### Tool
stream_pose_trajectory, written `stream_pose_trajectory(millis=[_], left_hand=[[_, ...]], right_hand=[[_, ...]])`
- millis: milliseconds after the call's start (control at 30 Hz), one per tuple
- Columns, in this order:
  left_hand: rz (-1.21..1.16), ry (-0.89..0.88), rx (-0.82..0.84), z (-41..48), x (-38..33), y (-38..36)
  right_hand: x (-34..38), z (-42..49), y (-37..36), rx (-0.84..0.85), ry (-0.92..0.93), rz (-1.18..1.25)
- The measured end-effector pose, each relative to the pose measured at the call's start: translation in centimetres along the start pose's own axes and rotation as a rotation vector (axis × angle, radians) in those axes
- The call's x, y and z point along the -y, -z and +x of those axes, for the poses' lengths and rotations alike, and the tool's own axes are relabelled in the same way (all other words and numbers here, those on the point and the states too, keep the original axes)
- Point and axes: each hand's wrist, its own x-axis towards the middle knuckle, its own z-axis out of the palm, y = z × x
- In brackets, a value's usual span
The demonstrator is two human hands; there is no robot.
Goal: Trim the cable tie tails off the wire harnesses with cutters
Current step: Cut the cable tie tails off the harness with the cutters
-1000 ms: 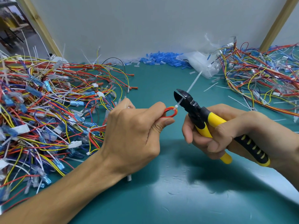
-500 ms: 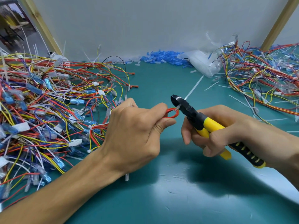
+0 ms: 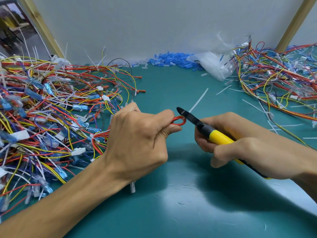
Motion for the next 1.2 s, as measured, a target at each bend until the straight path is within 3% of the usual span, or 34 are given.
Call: stream_pose_trajectory(millis=[200, 333, 467, 867, 1200], left_hand=[[-0.001, 0.001, -0.006, 0.1, -0.1, 0.1], [0.016, 0.012, 0.001, 0.0, 0.1, -0.1], [0.026, 0.004, 0.005, 0.1, 0.2, 0.0], [0.080, -0.013, 0.053, 0.0, 0.3, -0.2], [0.082, -0.026, 0.015, 0.0, -0.3, -0.1]], right_hand=[[0.1, -0.9, -0.4, -0.086, 0.045, 0.044], [0.1, -1.2, -0.8, -0.313, 0.127, -0.404], [0.3, -1.1, -0.8, -0.389, 0.209, -0.530], [-0.1, -1.2, -0.3, -0.372, 0.204, -0.703], [-0.2, -1.0, -0.5, -0.378, 0.215, -0.640]])
